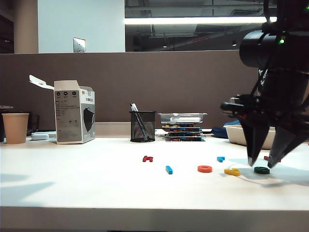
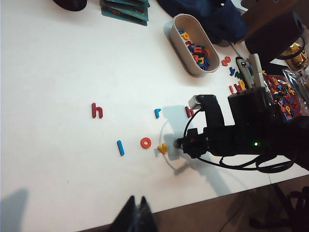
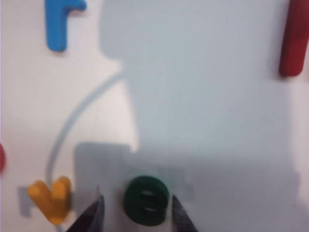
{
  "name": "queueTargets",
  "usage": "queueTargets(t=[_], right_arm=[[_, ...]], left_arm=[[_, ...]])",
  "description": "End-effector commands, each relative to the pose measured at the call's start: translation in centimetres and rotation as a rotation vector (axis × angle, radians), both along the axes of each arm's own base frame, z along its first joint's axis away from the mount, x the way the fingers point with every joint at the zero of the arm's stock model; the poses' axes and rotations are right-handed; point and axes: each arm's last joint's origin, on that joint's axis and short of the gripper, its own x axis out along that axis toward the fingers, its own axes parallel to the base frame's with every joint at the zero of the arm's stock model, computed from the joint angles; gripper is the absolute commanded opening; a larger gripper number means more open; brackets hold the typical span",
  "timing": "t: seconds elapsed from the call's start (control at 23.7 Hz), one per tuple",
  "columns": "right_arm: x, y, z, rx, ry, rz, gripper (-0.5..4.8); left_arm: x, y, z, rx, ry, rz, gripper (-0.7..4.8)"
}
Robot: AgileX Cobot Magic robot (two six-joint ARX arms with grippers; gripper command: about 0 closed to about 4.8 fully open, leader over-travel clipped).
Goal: Select the appropriate letters from the row of letter magnets placed on the table to arrange into the word "love".
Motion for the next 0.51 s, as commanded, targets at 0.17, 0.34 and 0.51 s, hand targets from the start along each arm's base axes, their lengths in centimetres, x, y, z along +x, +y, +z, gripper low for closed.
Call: queueTargets(t=[0.17, 0.34, 0.51], right_arm=[[0.9, 0.3, 3.1, 0.015, -0.073, 0.034, 1.72], [0.5, 0.0, 6.9, -0.011, -0.205, 0.114, 0.94], [-1.1, -1.3, 9.8, -0.108, -0.322, 0.096, 0.51]], left_arm=[[0.0, 0.0, 0.2, -0.007, -0.014, -0.001, -0.05], [0.0, 0.0, 0.2, -0.007, -0.015, -0.001, -0.05], [0.0, 0.0, 0.2, -0.007, -0.015, -0.001, -0.05]])
